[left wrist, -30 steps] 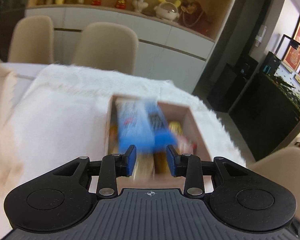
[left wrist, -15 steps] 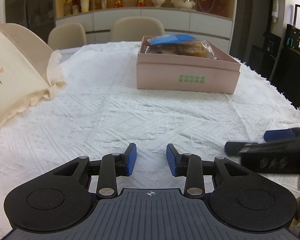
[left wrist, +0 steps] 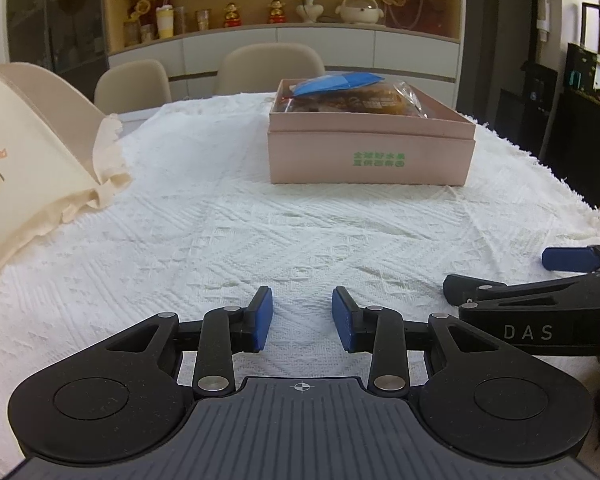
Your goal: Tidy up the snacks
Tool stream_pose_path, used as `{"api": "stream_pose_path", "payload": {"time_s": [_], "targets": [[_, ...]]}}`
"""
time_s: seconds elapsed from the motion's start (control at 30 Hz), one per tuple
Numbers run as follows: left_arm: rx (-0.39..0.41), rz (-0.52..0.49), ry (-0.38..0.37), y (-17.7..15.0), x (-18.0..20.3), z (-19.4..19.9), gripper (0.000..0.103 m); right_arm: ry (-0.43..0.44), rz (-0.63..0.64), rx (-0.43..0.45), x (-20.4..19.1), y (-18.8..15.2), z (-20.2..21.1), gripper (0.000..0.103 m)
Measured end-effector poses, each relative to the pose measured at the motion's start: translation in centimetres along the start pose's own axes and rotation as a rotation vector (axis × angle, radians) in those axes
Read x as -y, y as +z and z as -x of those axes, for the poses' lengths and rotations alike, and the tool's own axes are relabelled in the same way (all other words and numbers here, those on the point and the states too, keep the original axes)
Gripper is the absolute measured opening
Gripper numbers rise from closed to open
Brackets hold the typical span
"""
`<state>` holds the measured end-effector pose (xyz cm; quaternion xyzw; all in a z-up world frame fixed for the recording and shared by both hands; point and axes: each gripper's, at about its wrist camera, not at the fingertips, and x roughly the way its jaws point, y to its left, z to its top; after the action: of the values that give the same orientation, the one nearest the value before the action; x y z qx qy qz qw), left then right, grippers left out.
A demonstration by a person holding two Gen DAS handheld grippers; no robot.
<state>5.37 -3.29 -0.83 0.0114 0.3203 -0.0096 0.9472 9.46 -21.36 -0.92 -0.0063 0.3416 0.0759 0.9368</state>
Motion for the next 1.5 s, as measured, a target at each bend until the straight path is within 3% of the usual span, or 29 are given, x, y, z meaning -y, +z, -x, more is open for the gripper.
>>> {"api": "stream_pose_path", "payload": {"time_s": [1.5], "targets": [[0.003,-0.009,0.004,-0.04,0.03,0.00,0.038,0.001,-0.001,0.000,-0.03,-0.03,0.06,0.103]]}}
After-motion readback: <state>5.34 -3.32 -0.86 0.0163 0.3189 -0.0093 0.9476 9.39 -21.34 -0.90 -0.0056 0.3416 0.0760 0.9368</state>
